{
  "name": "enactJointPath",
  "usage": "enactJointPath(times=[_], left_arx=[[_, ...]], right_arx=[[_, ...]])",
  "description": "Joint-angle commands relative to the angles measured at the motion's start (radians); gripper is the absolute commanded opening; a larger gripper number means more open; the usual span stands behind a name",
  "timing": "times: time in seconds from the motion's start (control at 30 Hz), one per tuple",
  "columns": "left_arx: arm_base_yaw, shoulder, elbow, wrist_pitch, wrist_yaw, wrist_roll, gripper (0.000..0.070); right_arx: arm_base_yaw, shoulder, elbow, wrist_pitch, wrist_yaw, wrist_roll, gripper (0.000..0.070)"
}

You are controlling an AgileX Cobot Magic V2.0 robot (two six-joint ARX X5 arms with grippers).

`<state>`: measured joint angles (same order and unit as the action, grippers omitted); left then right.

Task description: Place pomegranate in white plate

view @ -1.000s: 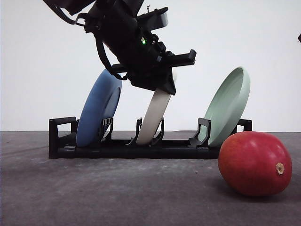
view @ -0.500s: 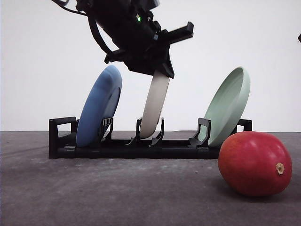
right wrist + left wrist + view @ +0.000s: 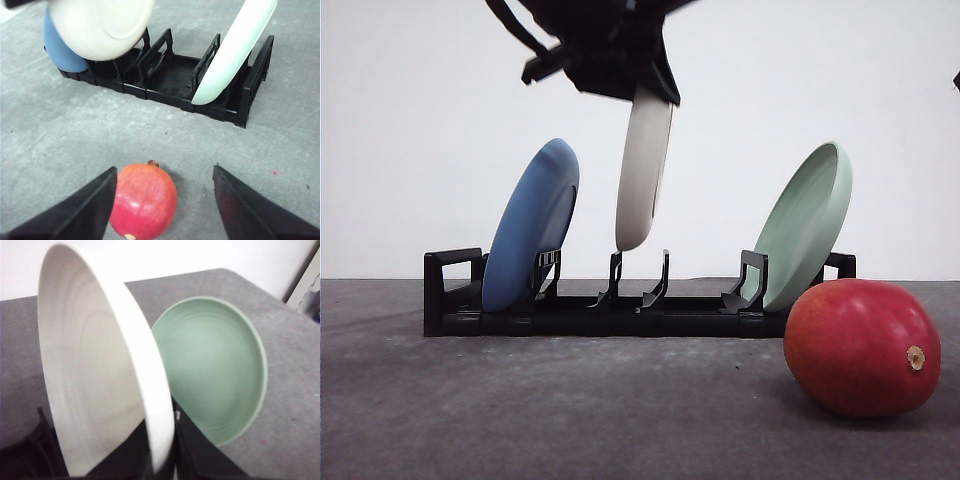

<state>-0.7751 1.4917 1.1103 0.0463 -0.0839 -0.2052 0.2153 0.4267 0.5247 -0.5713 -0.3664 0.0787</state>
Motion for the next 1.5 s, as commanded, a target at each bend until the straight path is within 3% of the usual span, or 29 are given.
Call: enactJointPath(times=[0.0, 0.47, 0.9, 1.07, 1.2, 1.47], left_arx=[[-0.016, -0.017, 0.028, 0.009, 0.016, -0.023, 0.0012], [-0.142, -0.241, -0.022, -0.18, 0.012, -0.02, 0.0012], [-0.346, -0.506, -0.362, -0.139, -0.183, -0.006, 0.0011], [-0.383, -0.544, -0.403, -0.287, -0.223, 0.096, 0.0011], [-0.399, -0.534, -0.403, -0.417, -0.229, 0.238, 0.001], [-0.463, -0.396, -0.398, -0.474, -0.245, 0.494, 0.001]], right_arx=[[0.003, 0.002, 0.016, 0.01, -0.002, -0.009, 0.0384], [0.003, 0.002, 0.016, 0.01, -0.001, -0.009, 0.0384], [0.003, 0.002, 0.016, 0.01, 0.0, -0.009, 0.0384], [0.003, 0.002, 0.016, 0.009, 0.0, -0.009, 0.0384], [0.003, 0.002, 0.016, 0.009, 0.0, -0.009, 0.0384], [0.003, 0.002, 0.016, 0.009, 0.0, -0.009, 0.0384]])
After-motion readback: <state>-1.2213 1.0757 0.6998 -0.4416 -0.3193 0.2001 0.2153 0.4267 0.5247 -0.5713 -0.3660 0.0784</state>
